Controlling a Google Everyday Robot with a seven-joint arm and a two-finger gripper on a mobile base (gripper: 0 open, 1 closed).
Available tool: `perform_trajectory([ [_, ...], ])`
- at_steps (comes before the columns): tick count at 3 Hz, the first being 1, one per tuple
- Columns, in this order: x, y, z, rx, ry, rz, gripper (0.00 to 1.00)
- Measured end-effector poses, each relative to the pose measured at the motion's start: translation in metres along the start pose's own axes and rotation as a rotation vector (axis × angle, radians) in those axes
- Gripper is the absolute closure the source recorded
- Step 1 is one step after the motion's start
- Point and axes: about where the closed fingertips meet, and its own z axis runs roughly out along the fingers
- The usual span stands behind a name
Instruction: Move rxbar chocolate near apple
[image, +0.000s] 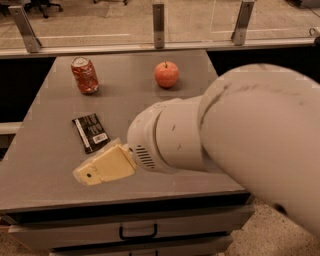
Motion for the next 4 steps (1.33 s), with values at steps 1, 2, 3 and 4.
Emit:
perform_trajectory([
  [1, 0.011, 0.015, 0.022, 0.033, 0.019, 0.021, 0.00],
  [2, 0.013, 0.015, 0.045, 0.132, -0.018, 0.029, 0.00],
  [3, 0.014, 0.003, 0.060, 0.181, -0.074, 0.068, 0.00],
  [4, 0.014, -0.010, 0.079, 0.164, -0.127, 0.112, 0.00],
])
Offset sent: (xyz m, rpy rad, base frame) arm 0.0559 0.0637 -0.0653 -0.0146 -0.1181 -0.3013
